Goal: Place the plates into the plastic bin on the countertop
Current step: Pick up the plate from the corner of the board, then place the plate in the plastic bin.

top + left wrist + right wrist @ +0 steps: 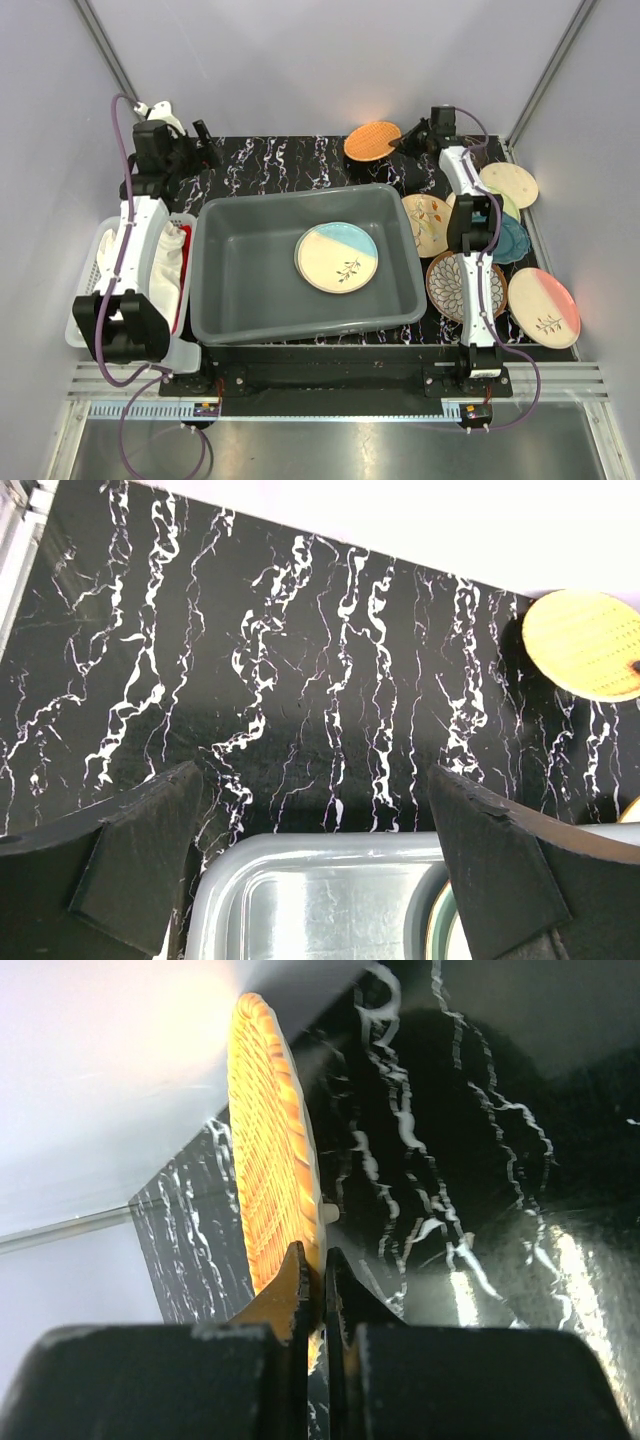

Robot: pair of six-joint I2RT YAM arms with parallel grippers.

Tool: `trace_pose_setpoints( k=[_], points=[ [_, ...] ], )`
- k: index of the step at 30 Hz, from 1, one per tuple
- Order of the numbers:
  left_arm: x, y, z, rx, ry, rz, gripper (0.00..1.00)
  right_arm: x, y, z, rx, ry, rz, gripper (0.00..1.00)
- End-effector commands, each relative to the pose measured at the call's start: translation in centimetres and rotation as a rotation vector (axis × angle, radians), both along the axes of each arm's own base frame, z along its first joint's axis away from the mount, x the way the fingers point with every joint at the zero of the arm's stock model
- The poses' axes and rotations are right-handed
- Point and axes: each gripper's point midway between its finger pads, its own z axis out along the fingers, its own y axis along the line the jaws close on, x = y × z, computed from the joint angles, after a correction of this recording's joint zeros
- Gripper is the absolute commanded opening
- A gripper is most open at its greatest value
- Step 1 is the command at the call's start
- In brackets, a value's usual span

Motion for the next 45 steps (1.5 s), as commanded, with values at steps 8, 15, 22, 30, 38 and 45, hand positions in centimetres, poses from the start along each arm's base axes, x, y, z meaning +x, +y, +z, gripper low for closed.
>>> trace_pose_setpoints(
  k=[8, 15, 22, 30, 38, 45],
  points=[
    [-1.4, 0.2, 4.4, 0.010, -0.176, 0.000, 0.99, -0.9, -0.1, 22.6, -0.014, -0.467, 0.037, 0.00],
    [-1.6, -0.1, 3.7, -0.020, -0.175, -0.001, 0.99, -6.7, 4.4, 26.7, 0.047, -0.502, 0.255, 0.00],
    [-2.4, -0.3, 3.2, -0.037, -0.170, 0.002, 0.99, -16.0, 9.2, 25.4, -0.012, -0.446, 0.411, 0.00],
    [-2.9, -1.3, 2.5, -0.037, -0.159, -0.019, 0.99, -27.1, 13.6, 20.0, -0.067, -0.282, 0.667, 0.00],
    [-3.2, -2.7, 2.1, -0.047, -0.152, -0.053, 0.99, -35.9, 13.0, 16.5, -0.082, -0.107, 0.785, 0.00],
    [-3.5, -4.3, 1.8, -0.036, -0.143, -0.091, 0.99, -38.9, 11.7, 11.6, -0.171, 0.081, 0.776, 0.00]
  ],
)
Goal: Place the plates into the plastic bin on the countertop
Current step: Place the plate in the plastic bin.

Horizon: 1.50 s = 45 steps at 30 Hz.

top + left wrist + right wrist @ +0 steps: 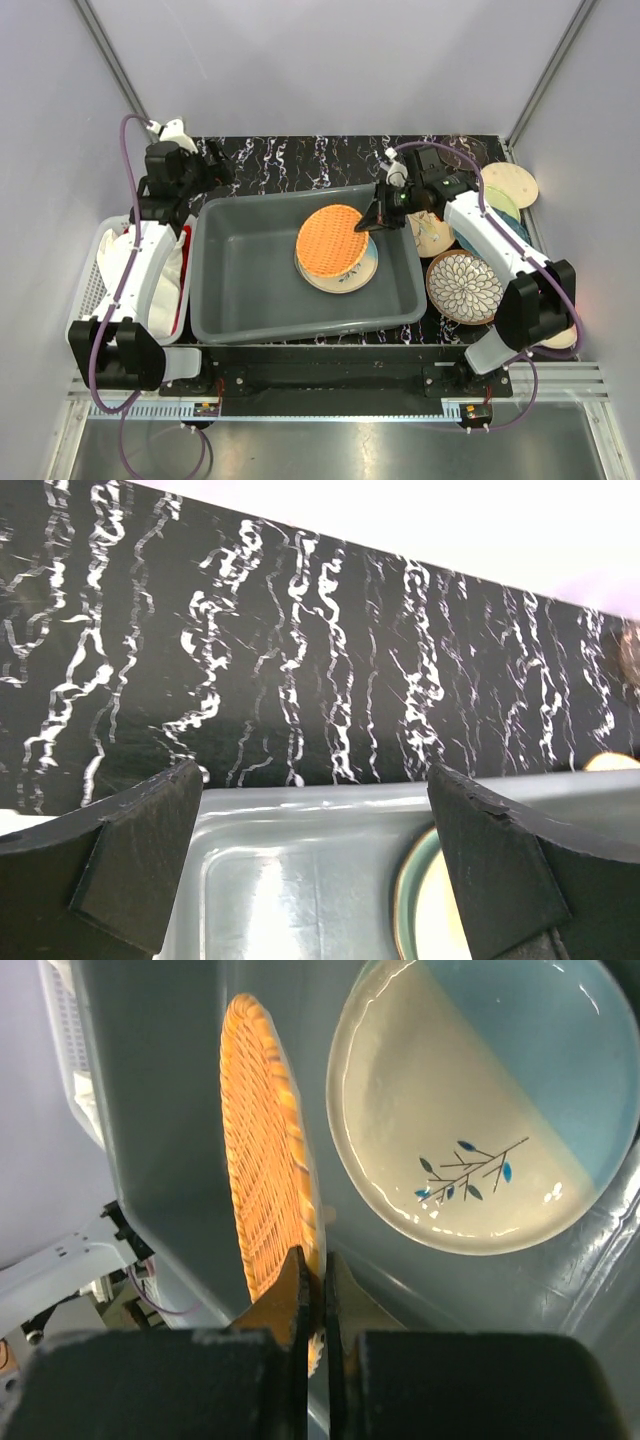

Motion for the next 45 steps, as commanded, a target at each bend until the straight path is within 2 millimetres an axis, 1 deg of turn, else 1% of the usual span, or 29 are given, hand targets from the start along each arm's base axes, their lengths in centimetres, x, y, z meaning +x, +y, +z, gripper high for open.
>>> trace_pose_setpoints(
  k=[1, 3, 5, 10, 14, 15, 18, 19, 20, 22, 23, 24, 27, 29, 32, 33, 35, 37, 39, 40, 43, 45],
  points=[
    [-0.1, -1.1, 2.4, 0.002, -0.085, -0.035, 0.99, -1.3, -0.7, -1.3, -0.081, 0.017, -0.012, 0.00],
    [-0.1, -1.2, 2.3, -0.001, -0.087, -0.039, 0.99, -0.4, -1.2, -2.5, -0.129, 0.025, -0.048, 0.00],
    [0.0, -1.2, 2.5, 0.001, -0.092, -0.038, 0.99, 0.2, -1.1, -3.0, -0.142, 0.032, -0.051, 0.00],
    [0.5, -0.8, 3.8, 0.029, -0.118, -0.025, 0.99, 1.7, -0.6, -4.7, -0.167, 0.043, -0.021, 0.00],
    [0.7, -0.6, 4.0, 0.042, -0.121, -0.019, 0.99, 2.0, -0.4, -6.1, -0.180, 0.071, -0.005, 0.00],
    [0.7, -0.5, 4.0, 0.045, -0.121, -0.017, 0.99, 2.0, -0.4, -6.8, -0.189, 0.081, -0.005, 0.00],
    [0.7, -0.5, 4.0, 0.047, -0.121, -0.017, 0.99, 1.9, -1.4, -8.3, -0.247, 0.098, -0.043, 0.00],
    [0.7, -0.5, 3.8, 0.047, -0.117, -0.016, 0.99, 1.8, -1.8, -8.6, -0.266, 0.102, -0.058, 0.02],
    [0.7, -0.4, 3.8, 0.048, -0.117, -0.015, 0.99, 2.0, -2.4, -9.0, -0.298, 0.101, -0.090, 0.05],
    [0.8, -0.4, 3.5, 0.047, -0.109, -0.013, 0.99, 1.6, -2.9, -10.0, -0.326, 0.120, -0.104, 0.10],
    [0.7, -0.4, 3.6, 0.047, -0.112, -0.014, 0.99, 1.6, -3.1, -10.2, -0.334, 0.127, -0.118, 0.17],
    [0.7, -0.5, 3.5, 0.048, -0.109, -0.016, 0.99, 1.5, -3.4, -10.5, -0.349, 0.131, -0.129, 0.21],
    [0.8, -0.4, 3.4, 0.053, -0.108, -0.016, 0.99, 1.6, -3.7, -11.0, -0.369, 0.133, -0.145, 0.26],
    [0.7, -0.4, 3.3, 0.052, -0.106, -0.018, 0.99, 1.6, -4.0, -11.3, -0.383, 0.138, -0.156, 0.32],
    [0.8, -0.4, 3.1, 0.053, -0.100, -0.016, 0.99, 1.7, -4.0, -11.3, -0.382, 0.139, -0.162, 0.37],
    [0.7, -0.4, 3.0, 0.053, -0.099, -0.017, 0.99, 1.7, -3.9, -11.2, -0.381, 0.138, -0.161, 0.41],
    [0.9, -0.4, 3.0, 0.051, -0.099, -0.016, 0.99, 1.8, -4.0, -11.1, -0.383, 0.134, -0.165, 0.44],
    [1.0, -0.4, 3.1, 0.051, -0.100, -0.016, 0.99, 1.8, -4.0, -11.1, -0.384, 0.132, -0.166, 0.50],
    [1.0, -0.4, 3.3, 0.051, -0.103, -0.016, 0.99, 1.8, -4.0, -10.9, -0.382, 0.126, -0.168, 0.54],
    [1.1, -0.4, 3.2, 0.051, -0.100, -0.016, 0.99, 1.8, -4.1, -10.9, -0.384, 0.125, -0.168, 0.59],
    [1.1, -0.4, 3.3, 0.054, -0.103, -0.012, 0.99, 1.7, -4.1, -10.4, -0.380, 0.117, -0.169, 0.68],
    [1.1, -0.3, 3.4, 0.057, -0.105, -0.013, 0.99, 1.5, -4.2, -10.1, -0.377, 0.108, -0.164, 0.71]
  ],
)
